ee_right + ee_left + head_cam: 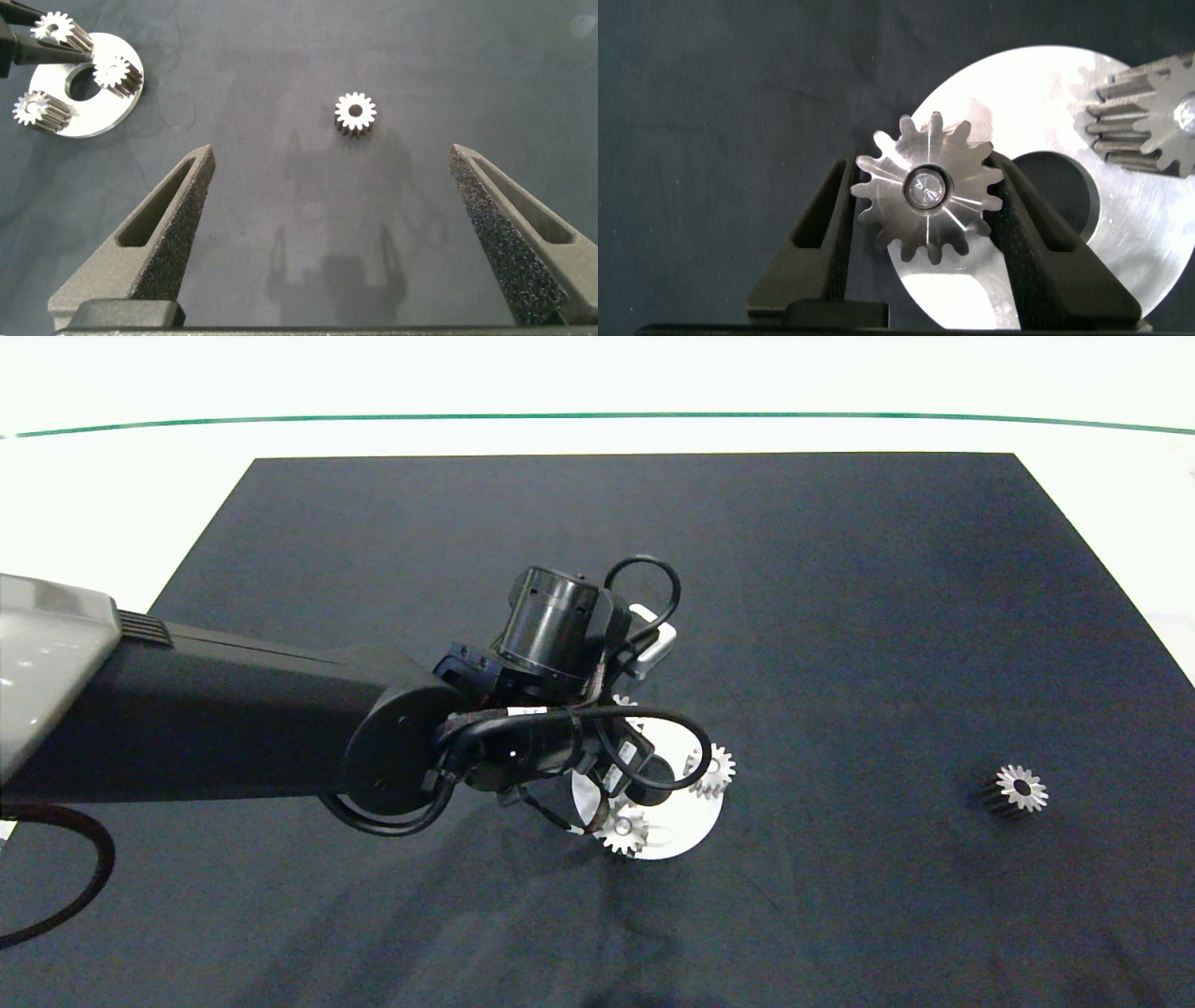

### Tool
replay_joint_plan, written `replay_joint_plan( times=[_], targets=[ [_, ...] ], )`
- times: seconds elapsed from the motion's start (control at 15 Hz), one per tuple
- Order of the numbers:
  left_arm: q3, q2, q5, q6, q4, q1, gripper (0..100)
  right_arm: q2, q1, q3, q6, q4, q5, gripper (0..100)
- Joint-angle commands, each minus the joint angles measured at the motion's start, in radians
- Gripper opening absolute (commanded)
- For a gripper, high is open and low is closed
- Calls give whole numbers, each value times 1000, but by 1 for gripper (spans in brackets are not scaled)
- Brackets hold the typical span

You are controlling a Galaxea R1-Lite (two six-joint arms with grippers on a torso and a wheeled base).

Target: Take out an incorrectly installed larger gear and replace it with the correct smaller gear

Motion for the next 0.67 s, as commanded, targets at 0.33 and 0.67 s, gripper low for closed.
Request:
replay_joint_plan(
  times=[0.33,0.67],
  targets=[
    [-10,-19,2,0,40,-12,22,-7,-1,-2,-9,0,-1,100],
    [-19,-23,2,0,43,-22,22,-15,-1,-2,-11,2,-1,100]
  ],
)
